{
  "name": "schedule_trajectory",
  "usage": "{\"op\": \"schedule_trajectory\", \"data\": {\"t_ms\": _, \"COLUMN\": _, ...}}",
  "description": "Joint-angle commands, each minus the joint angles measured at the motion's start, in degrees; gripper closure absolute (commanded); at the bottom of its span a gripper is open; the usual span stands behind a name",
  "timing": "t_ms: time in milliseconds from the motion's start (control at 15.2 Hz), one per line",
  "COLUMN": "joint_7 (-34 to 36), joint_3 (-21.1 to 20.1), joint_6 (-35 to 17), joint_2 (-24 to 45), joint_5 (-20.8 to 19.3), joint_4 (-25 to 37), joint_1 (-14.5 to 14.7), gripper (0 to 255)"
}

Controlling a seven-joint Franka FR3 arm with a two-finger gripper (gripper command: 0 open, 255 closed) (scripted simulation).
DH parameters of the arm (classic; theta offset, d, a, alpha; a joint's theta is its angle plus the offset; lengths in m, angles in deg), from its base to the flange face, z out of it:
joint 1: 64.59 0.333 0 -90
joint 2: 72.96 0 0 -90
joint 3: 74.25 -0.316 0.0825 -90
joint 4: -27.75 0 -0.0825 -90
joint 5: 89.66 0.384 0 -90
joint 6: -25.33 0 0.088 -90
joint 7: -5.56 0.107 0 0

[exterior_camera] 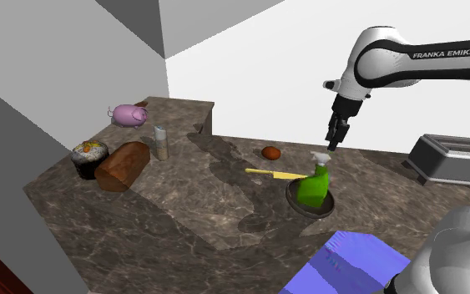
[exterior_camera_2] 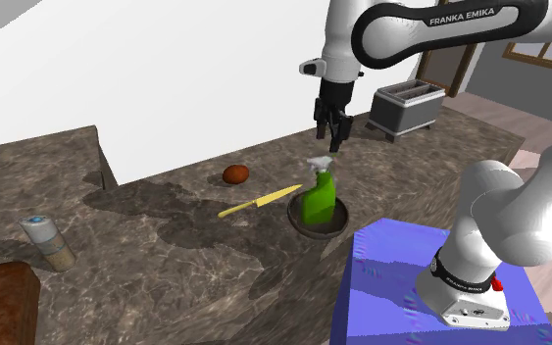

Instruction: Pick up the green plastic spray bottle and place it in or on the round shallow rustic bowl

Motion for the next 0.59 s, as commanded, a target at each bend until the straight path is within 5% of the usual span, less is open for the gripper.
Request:
{"op": "schedule_trajectory", "data": {"t_ms": 0, "joint_7": 0.0, "joint_3": 0.0, "joint_6": 0.0, "joint_2": 0.0, "joint_5": 0.0, "joint_4": 0.0, "joint_1": 0.0, "gripper": 0}}
{"op": "schedule_trajectory", "data": {"t_ms": 198, "joint_7": 0.0, "joint_3": 0.0, "joint_6": 0.0, "joint_2": 0.0, "joint_5": 0.0, "joint_4": 0.0, "joint_1": 0.0, "gripper": 0}}
{"op": "schedule_trajectory", "data": {"t_ms": 528, "joint_7": -0.1, "joint_3": -0.38, "joint_6": 7.27, "joint_2": 0.09, "joint_5": 0.32, "joint_4": 7.37, "joint_1": 0.17, "gripper": 0}}
